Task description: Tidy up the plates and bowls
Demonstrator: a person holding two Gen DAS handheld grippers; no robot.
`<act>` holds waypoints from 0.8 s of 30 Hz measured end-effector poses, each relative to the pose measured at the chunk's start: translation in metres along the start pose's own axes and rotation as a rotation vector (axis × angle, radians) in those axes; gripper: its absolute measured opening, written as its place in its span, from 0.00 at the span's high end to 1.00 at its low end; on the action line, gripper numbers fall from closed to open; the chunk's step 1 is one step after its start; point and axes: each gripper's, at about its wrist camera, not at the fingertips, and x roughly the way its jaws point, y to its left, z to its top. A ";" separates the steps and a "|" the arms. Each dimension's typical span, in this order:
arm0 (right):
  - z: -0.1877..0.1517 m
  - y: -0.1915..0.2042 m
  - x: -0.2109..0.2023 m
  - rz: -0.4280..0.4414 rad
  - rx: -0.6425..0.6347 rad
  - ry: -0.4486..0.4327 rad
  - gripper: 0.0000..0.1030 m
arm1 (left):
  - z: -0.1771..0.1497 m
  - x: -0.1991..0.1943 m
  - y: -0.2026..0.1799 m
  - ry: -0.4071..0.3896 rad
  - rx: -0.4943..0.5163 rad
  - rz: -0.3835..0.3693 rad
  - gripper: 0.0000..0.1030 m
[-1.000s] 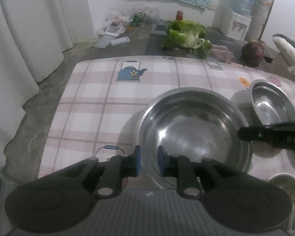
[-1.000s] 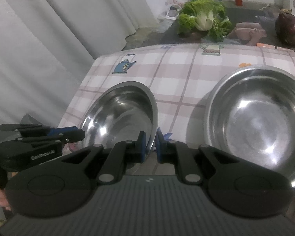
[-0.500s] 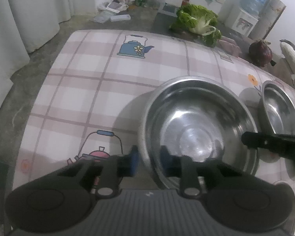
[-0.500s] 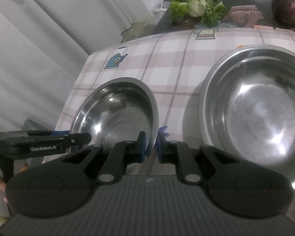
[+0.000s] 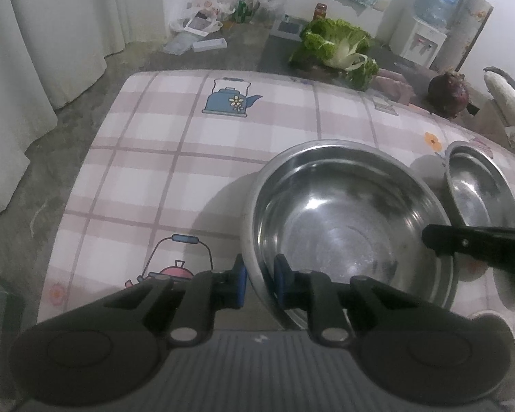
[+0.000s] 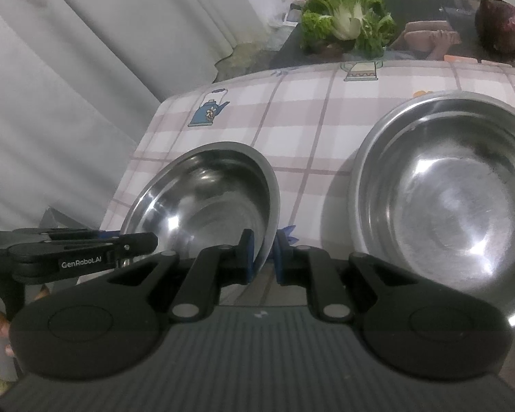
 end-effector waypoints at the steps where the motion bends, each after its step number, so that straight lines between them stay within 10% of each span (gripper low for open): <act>1: 0.000 0.000 -0.001 0.003 0.002 -0.001 0.89 | 0.000 -0.003 -0.001 -0.004 0.002 0.000 0.83; 24: 0.023 -0.050 -0.114 -0.047 0.030 -0.157 0.89 | 0.030 -0.039 -0.114 -0.100 0.145 -0.055 0.82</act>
